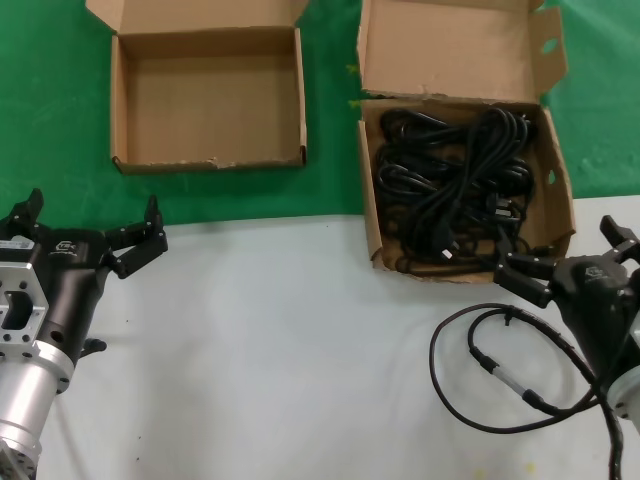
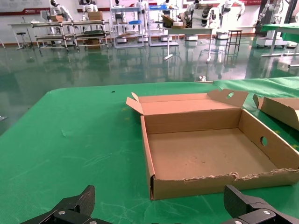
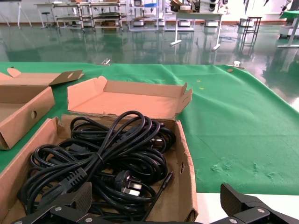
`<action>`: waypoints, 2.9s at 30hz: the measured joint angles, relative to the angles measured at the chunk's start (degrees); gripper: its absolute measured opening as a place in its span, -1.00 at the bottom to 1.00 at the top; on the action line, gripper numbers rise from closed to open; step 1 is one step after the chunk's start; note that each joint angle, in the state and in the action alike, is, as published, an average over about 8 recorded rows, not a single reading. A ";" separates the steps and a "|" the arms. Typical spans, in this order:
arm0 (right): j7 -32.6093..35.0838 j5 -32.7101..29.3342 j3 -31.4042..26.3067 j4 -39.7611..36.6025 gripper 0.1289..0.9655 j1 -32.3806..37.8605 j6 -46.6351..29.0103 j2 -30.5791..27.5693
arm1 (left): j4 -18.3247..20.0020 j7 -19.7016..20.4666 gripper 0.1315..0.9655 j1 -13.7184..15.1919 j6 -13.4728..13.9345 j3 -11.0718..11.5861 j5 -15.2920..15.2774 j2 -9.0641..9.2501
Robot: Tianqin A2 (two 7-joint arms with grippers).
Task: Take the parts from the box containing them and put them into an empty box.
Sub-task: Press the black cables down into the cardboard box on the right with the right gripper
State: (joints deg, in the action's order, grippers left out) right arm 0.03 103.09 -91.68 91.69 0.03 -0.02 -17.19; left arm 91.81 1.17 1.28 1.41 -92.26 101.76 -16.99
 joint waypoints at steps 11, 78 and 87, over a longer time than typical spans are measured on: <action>0.00 0.00 0.00 0.00 1.00 0.00 0.00 0.00 | 0.00 0.00 1.00 0.00 0.00 0.00 0.00 0.00; 26.37 -4.36 1.34 7.55 1.00 4.18 -21.81 -19.14 | 0.00 0.01 -0.19 0.00 0.00 0.00 -0.01 0.00; 43.53 -9.20 -3.42 6.30 1.00 13.04 -32.69 -28.03 | 0.00 0.02 -0.60 0.00 0.00 0.00 -0.01 0.00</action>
State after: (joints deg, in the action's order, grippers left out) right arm 43.56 93.89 -95.11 97.98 13.07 -32.71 -45.23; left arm 91.81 1.19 1.28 1.41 -92.26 101.75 -16.99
